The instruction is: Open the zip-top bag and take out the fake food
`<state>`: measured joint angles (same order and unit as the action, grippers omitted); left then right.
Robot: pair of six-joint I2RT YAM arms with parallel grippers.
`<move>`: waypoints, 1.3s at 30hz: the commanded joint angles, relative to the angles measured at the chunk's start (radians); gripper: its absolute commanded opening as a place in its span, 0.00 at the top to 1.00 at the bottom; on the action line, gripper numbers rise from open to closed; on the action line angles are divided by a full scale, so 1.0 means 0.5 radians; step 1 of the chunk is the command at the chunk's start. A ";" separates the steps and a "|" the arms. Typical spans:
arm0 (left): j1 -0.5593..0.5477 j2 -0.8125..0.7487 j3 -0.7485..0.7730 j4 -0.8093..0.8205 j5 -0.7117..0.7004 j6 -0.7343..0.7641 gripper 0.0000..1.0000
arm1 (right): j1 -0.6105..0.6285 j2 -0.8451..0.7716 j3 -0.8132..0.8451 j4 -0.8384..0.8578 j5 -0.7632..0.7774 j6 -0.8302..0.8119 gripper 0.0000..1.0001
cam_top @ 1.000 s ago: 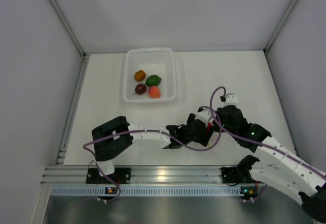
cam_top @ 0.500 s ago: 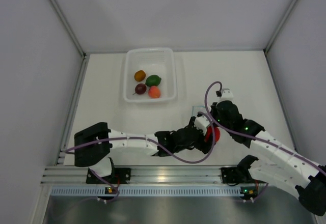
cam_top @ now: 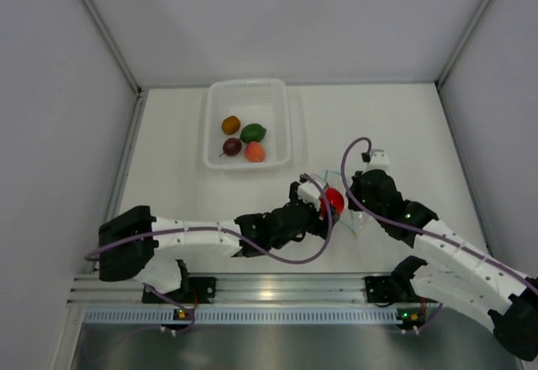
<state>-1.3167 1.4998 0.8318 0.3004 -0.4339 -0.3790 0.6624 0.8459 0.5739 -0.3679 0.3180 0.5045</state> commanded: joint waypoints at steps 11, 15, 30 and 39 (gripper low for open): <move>0.605 -0.435 0.106 -0.327 -0.111 -0.276 1.00 | -0.073 -0.170 0.033 -0.046 0.048 0.022 1.00; 0.893 -0.462 0.223 -0.502 -0.114 -0.291 1.00 | -0.079 -0.207 0.039 -0.071 0.061 0.003 1.00; 1.679 0.169 0.762 -0.649 0.245 -0.297 0.99 | -0.088 -0.253 0.003 -0.071 0.036 -0.006 1.00; 1.912 0.721 1.287 -0.809 0.460 -0.175 0.82 | -0.092 -0.253 -0.028 -0.034 -0.028 -0.033 1.00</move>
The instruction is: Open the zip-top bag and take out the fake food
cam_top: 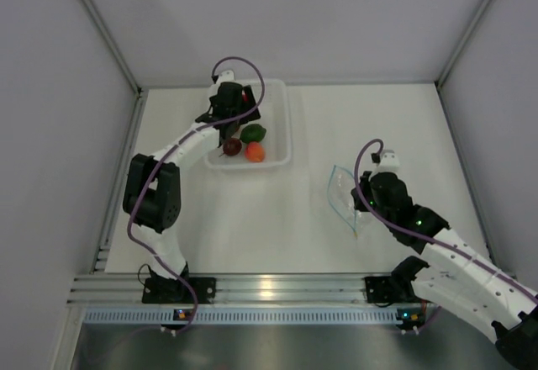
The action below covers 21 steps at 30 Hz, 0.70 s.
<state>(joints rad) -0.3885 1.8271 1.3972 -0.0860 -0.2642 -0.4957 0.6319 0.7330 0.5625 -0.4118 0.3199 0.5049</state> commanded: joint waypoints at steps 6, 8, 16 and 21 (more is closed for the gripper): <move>0.166 0.319 0.375 -0.116 0.329 0.099 0.39 | -0.027 -0.015 0.013 0.069 -0.051 -0.043 1.00; 0.170 0.356 0.411 -0.113 0.399 0.120 0.29 | -0.027 -0.012 0.013 0.066 -0.054 -0.049 1.00; 0.170 0.307 0.464 -0.122 0.595 0.148 0.02 | -0.031 0.010 0.025 0.069 -0.042 -0.056 1.00; 0.170 0.154 0.458 -0.178 0.611 0.081 0.02 | -0.031 0.098 0.114 0.008 0.069 -0.089 1.00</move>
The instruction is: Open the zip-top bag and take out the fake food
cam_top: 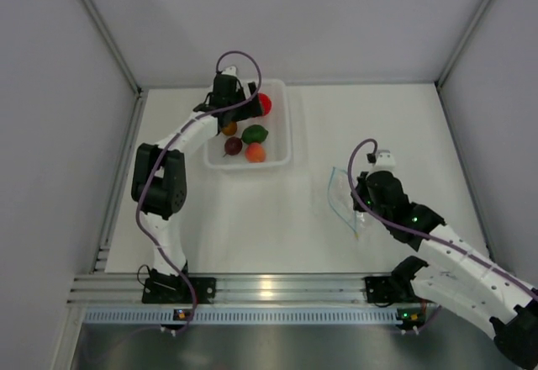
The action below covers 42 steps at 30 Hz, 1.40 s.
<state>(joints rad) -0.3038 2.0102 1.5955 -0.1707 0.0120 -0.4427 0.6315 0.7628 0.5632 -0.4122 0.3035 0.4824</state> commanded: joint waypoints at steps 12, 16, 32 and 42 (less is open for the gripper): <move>0.000 -0.927 -0.374 -0.324 -0.174 -0.139 0.02 | -0.205 0.533 0.671 -0.218 0.757 -0.250 1.00; 0.000 -1.176 -0.555 -0.437 -0.272 -0.112 0.02 | -0.235 0.741 0.898 -0.332 1.009 -0.375 1.00; 0.000 -2.097 -0.767 -1.201 -0.573 0.060 0.02 | -0.392 1.729 1.245 -0.381 1.258 -0.385 1.00; 0.000 -2.379 -0.948 -1.272 -0.576 0.174 0.02 | -0.330 1.807 1.267 -0.357 1.041 -0.253 0.42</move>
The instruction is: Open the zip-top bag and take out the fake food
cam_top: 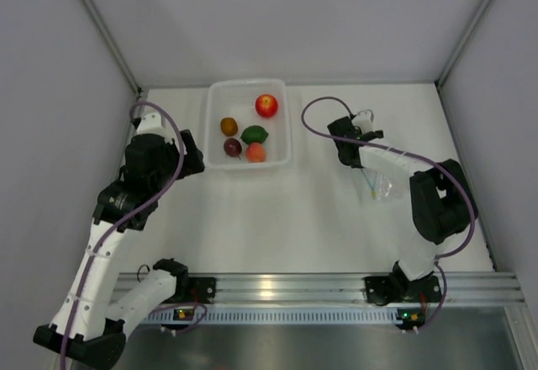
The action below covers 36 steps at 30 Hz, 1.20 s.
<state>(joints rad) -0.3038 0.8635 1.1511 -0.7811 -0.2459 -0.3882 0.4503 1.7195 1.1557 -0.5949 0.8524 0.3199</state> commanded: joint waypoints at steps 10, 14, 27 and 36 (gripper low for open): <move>0.000 -0.196 -0.345 0.040 -0.331 0.003 0.02 | 0.066 -0.763 -0.075 0.067 -0.527 0.090 0.13; 0.000 -0.211 -0.351 0.080 -0.321 0.000 0.02 | 0.063 -1.015 -0.197 0.076 -0.658 0.084 0.04; 0.000 -0.622 -0.360 0.071 -0.318 0.080 0.02 | 0.063 -2.058 -0.376 -0.055 -0.889 -0.130 0.01; 0.000 -0.993 -0.271 0.016 -0.168 0.255 0.02 | 0.063 -2.355 -0.191 -0.540 -0.907 -0.137 0.01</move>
<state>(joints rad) -0.3038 0.4049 0.9733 -0.7872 -0.3630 -0.3073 0.4740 0.5850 1.0092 -0.7452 0.4156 0.2619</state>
